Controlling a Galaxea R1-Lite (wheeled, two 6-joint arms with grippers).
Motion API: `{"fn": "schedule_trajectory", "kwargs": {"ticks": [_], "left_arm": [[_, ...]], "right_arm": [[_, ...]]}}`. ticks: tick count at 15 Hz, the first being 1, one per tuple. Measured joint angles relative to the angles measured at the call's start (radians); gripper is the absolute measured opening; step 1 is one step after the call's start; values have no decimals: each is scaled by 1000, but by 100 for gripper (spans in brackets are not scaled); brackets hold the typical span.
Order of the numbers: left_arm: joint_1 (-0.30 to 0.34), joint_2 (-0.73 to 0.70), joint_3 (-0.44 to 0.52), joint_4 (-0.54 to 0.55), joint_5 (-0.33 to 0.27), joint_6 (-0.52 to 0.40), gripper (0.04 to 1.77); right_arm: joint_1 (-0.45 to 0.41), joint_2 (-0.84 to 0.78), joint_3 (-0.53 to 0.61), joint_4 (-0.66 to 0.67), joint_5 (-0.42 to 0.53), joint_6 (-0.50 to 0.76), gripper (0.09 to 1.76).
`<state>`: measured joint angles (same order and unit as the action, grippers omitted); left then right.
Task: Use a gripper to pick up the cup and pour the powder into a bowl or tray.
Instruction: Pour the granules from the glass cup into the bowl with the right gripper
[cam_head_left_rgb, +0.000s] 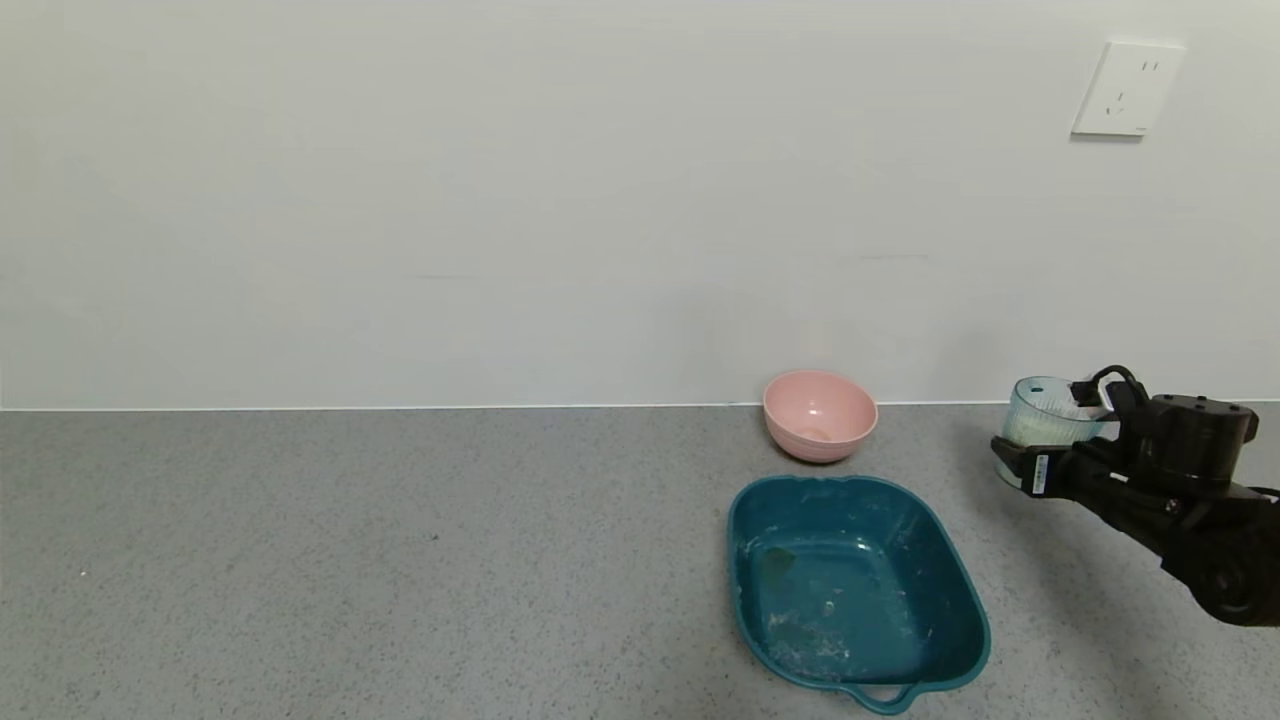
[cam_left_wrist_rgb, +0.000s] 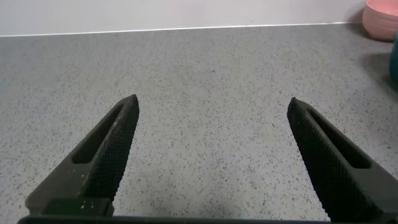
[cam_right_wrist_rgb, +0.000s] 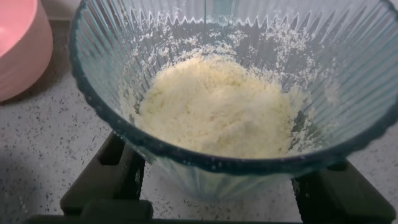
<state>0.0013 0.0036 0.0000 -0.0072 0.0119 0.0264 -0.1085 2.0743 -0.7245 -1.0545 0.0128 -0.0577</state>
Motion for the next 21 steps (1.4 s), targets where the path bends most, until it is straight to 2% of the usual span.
{"fn": "schedule_trajectory", "kwargs": {"ticks": [7, 13, 21], "left_arm": [[0, 0, 0, 0, 0, 0, 172], [0, 0, 0, 0, 0, 0, 172], [0, 0, 0, 0, 0, 0, 172]], "right_arm": [[-3, -62, -205, 299, -7, -108, 133], [14, -52, -305, 392, -7, -255, 133], [88, 15, -395, 402, -33, -419, 133]]}}
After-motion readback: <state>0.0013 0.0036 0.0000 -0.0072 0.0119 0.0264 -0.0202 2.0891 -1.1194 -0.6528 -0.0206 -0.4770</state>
